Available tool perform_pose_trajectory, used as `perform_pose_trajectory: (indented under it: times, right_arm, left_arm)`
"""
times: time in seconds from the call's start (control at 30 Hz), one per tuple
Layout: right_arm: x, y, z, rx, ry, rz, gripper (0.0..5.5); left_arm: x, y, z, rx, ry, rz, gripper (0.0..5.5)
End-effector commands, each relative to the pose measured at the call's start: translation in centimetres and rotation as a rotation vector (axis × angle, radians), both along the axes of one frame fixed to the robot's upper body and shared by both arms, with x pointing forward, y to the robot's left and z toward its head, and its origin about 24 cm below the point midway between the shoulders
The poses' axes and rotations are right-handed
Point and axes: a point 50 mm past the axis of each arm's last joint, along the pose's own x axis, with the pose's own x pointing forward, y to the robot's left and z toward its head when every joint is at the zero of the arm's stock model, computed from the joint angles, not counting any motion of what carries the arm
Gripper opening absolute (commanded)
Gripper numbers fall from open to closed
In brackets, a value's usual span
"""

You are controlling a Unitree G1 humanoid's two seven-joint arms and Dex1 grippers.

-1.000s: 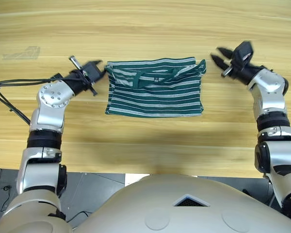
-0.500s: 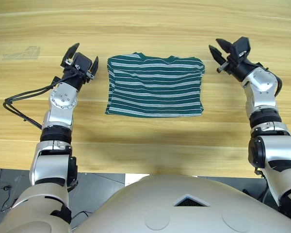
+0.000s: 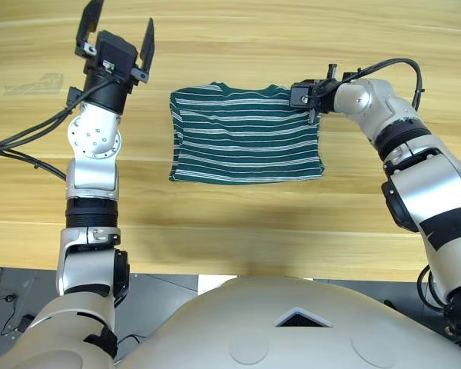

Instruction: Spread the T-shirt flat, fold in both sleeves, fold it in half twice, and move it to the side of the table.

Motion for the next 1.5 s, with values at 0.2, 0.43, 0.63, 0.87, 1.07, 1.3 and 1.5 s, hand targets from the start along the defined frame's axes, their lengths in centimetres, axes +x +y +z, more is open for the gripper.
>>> perform_pose_trajectory:
  times: [0.2,0.43,0.63,0.87,1.07,1.3,1.5]
  right_arm:
    - [-1.5,-4.7,-2.8,-0.155,0.066,-0.114,1.36]
    - [-2.6,-11.8,-1.6,-0.193,0.122,-0.230,1.36]
    - [-5.5,-14.5,-2.6,-0.222,0.293,-0.144,1.36]
    - [-9.4,-11.5,-3.5,-0.096,0.445,0.205,1.36]
    - [-12.9,-8.2,-2.3,-0.034,0.495,0.404,1.36]
    - [-16.1,-4.8,-4.3,0.043,0.565,0.484,1.36]
    - [-17.2,-2.7,-6.2,0.124,0.579,0.476,1.36]
  left_arm:
    - [-0.2,-0.4,-0.6,0.038,0.033,-0.001,3.41]
    - [-1.9,0.1,-1.5,0.055,0.054,0.036,3.41]
    - [-2.9,-0.5,-1.9,0.083,0.067,0.038,3.41]
    - [-2.9,-0.9,-1.4,0.089,0.052,0.032,3.41]
    - [-2.9,-1.6,-1.1,0.091,0.037,0.020,3.41]
    - [-3.0,-2.3,-1.2,0.085,0.038,0.002,3.41]
    - [-3.2,-3.2,-1.9,0.074,0.054,-0.024,3.41]
